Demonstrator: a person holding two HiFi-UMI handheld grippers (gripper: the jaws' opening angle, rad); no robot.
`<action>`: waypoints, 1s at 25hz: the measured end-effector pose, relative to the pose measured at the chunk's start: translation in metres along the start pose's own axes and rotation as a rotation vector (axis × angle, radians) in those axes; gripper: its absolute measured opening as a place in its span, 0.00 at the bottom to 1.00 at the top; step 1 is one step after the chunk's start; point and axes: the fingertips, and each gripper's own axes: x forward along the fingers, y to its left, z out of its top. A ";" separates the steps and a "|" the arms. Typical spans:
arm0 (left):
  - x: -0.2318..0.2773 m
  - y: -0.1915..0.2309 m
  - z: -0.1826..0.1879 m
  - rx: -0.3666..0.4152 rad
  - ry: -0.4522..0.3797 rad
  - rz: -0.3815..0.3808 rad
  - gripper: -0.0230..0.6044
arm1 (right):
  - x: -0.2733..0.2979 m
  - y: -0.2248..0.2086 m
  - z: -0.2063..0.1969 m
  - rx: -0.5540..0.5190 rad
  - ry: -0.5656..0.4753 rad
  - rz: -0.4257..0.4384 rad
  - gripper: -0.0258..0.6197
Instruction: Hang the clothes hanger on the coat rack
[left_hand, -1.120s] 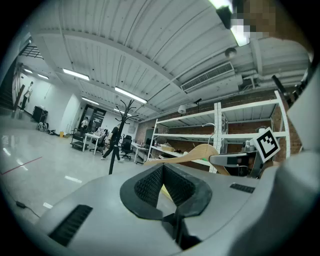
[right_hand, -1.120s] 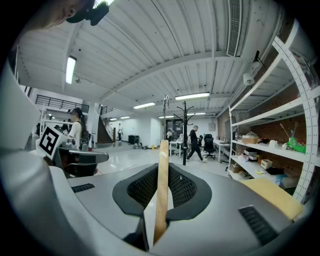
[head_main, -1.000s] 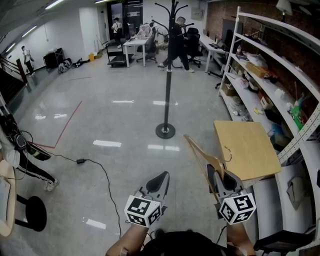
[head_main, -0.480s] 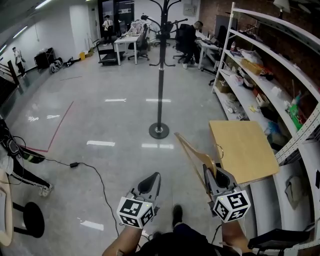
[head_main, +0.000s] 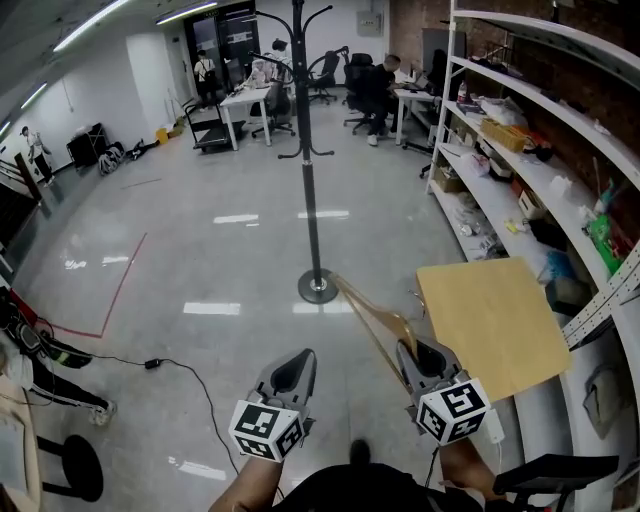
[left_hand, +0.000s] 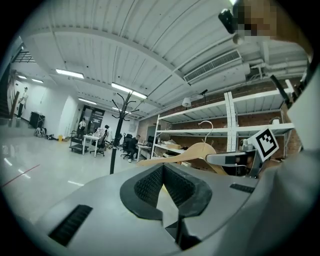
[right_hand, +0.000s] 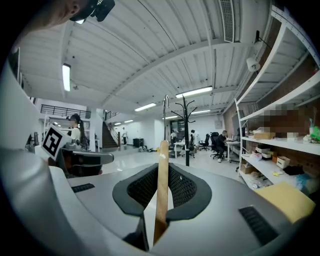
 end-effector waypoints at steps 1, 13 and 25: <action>0.011 0.001 0.001 0.006 0.006 0.000 0.04 | 0.007 -0.008 0.000 0.004 -0.002 0.005 0.13; 0.104 0.009 0.009 0.049 0.042 0.002 0.04 | 0.067 -0.080 0.000 0.007 0.015 0.044 0.13; 0.185 0.112 0.031 0.025 0.005 -0.019 0.04 | 0.186 -0.101 0.022 -0.012 0.015 0.019 0.13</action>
